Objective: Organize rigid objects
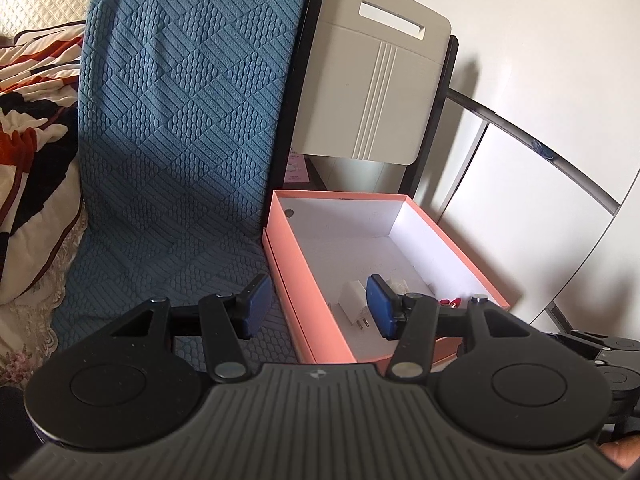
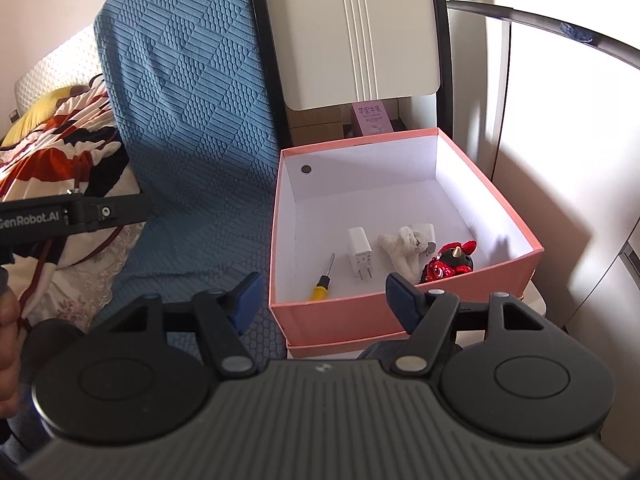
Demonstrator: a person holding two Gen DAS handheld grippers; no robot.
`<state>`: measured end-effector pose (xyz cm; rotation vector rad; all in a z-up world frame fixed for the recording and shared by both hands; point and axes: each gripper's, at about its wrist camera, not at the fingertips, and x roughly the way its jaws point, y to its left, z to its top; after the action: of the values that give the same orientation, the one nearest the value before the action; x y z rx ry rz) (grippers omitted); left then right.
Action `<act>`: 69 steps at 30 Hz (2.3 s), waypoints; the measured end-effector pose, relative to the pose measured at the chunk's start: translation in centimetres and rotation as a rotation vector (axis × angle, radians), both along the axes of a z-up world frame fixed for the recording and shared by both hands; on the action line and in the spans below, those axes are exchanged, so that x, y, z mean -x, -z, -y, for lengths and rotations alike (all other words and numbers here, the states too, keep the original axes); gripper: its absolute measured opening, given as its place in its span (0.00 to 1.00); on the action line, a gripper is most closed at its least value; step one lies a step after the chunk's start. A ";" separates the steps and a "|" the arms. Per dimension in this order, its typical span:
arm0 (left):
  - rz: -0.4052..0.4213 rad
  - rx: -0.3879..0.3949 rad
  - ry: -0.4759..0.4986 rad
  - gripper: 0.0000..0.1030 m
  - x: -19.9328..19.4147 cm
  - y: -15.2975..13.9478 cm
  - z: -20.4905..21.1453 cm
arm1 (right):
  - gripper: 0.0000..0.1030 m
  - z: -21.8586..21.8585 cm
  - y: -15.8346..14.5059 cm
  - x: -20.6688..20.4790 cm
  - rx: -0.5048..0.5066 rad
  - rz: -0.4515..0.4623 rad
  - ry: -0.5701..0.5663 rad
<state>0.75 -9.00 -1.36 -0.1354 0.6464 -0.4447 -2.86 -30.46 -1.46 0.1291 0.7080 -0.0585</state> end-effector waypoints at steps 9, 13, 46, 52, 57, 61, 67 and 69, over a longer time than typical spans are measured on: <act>0.009 -0.021 0.018 0.82 0.1 -0.2 0.3 | 0.68 -0.1 0.1 -0.2 -0.012 0.003 -0.007; 0.038 -0.035 0.034 0.96 0.4 -0.6 0.7 | 1.00 0.3 0.2 -0.2 -0.020 0.008 0.014; 0.064 -0.046 -0.003 1.00 0.6 -1.3 0.6 | 1.00 0.5 0.5 -0.3 0.025 -0.015 0.058; 0.049 -0.062 -0.013 1.00 0.5 -1.3 0.9 | 1.00 0.4 0.5 -0.3 0.036 -0.014 0.056; 0.034 -0.059 -0.016 1.00 0.3 -1.2 0.8 | 1.00 0.2 0.5 -0.3 0.042 -0.015 0.053; 0.029 -0.069 -0.019 1.00 0.2 -1.1 0.9 | 1.00 0.2 0.6 -0.3 0.040 -0.017 0.055; 0.026 -0.070 -0.018 1.00 0.2 -1.1 1.0 | 1.00 0.2 0.7 -0.3 0.045 -0.019 0.057; 0.027 -0.067 -0.016 1.00 0.2 -1.1 1.0 | 1.00 0.3 0.7 -0.3 0.044 -0.020 0.059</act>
<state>0.57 -9.97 -0.25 -0.0705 0.6325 -0.4082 -2.52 -30.78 -2.20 0.1074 0.7224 -0.1319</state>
